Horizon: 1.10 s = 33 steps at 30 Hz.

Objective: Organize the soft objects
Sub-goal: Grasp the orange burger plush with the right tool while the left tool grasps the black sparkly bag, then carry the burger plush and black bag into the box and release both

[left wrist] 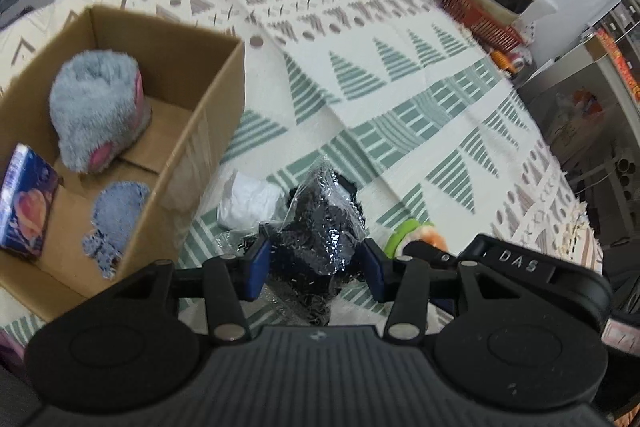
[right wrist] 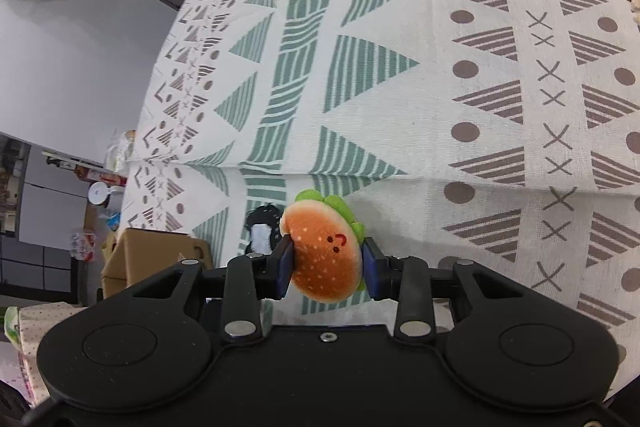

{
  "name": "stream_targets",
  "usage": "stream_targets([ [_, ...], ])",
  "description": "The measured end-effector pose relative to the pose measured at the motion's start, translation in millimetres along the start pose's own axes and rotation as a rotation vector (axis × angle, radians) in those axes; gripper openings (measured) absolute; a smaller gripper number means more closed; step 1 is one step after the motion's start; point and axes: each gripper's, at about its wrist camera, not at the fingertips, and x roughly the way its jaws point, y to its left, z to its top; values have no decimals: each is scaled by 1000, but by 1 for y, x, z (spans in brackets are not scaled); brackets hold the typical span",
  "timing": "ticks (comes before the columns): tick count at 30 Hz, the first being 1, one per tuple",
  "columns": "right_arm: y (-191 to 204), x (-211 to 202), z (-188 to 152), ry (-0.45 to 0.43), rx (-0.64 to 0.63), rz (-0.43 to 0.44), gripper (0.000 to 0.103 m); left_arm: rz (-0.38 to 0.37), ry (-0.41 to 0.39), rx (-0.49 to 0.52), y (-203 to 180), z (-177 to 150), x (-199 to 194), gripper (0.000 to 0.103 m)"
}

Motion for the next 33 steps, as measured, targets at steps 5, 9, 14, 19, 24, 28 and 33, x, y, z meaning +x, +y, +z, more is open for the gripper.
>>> stream_targets([
  [5, 7, -14, -3, -17, -16, 54, 35, -6, -41, 11, -1, 5, -16, 48],
  [9, 18, -28, -5, -55, -60, 88, 35, -12, -82, 35, -4, 8, -31, 48],
  [14, 29, -38, -7, -80, -97, 123, 35, -22, -108, 37, -3, 12, -43, 48],
  [19, 38, -44, -12, -92, -125, 148, 35, -34, -130, 47, 5, 18, -56, 48],
  [24, 50, -52, -16, -126, -152, 206, 35, -38, -156, 59, 19, 27, -73, 48],
  [28, 60, -55, -20, -135, -182, 234, 35, -36, -166, 50, 34, 32, -82, 48],
  [33, 74, -51, -29, -125, -219, 240, 36, -28, -170, 29, 53, 36, -87, 48],
])
